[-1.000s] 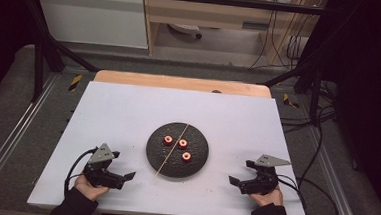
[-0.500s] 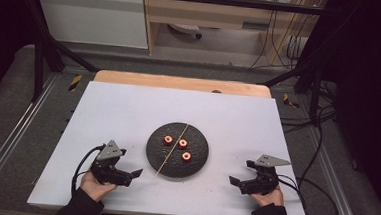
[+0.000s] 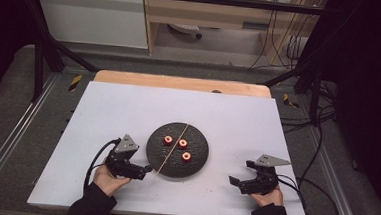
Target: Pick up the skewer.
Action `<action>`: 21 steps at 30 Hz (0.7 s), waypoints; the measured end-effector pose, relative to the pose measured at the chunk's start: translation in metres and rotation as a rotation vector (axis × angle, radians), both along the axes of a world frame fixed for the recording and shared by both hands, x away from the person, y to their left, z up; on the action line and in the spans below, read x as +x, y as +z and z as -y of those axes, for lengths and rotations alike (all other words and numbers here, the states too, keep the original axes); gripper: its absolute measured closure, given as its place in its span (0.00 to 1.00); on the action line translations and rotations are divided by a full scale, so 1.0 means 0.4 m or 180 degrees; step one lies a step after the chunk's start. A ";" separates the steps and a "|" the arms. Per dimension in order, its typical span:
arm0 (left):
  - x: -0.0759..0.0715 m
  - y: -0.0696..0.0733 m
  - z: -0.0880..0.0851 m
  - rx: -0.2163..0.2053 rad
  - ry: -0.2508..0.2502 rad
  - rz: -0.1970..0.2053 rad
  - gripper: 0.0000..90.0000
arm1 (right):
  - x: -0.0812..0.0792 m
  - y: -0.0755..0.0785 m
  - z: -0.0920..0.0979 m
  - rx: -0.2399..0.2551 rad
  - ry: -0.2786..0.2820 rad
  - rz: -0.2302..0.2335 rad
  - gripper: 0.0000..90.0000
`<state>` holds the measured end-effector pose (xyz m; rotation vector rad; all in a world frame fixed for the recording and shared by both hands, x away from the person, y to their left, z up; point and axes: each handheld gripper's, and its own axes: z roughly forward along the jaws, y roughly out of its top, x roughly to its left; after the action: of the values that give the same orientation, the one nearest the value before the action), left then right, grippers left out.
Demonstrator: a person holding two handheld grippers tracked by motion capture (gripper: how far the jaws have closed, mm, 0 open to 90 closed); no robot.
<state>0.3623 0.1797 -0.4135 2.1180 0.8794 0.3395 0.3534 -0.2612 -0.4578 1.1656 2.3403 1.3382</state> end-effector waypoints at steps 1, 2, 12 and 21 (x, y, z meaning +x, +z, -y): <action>0.004 0.000 0.006 0.0001 0.0003 -0.0021 0.15 | 0.000 0.000 0.000 0.0000 -0.0001 -0.0001 0.01; 0.007 -0.001 0.013 0.0004 0.0000 -0.0045 0.16 | 0.000 0.000 0.000 0.0002 -0.0005 0.0004 0.01; 0.034 -0.008 0.079 0.0142 0.0024 -0.0193 0.28 | 0.001 0.000 0.000 0.0005 -0.0001 -0.0005 0.01; 0.043 -0.009 0.126 0.0229 0.0158 -0.0244 0.43 | 0.001 -0.001 -0.001 0.0000 0.0008 -0.0012 0.01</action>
<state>0.3797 0.1294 -0.4170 2.1904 0.9787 0.3217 0.3538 -0.2609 -0.4580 1.1665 2.3450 1.3380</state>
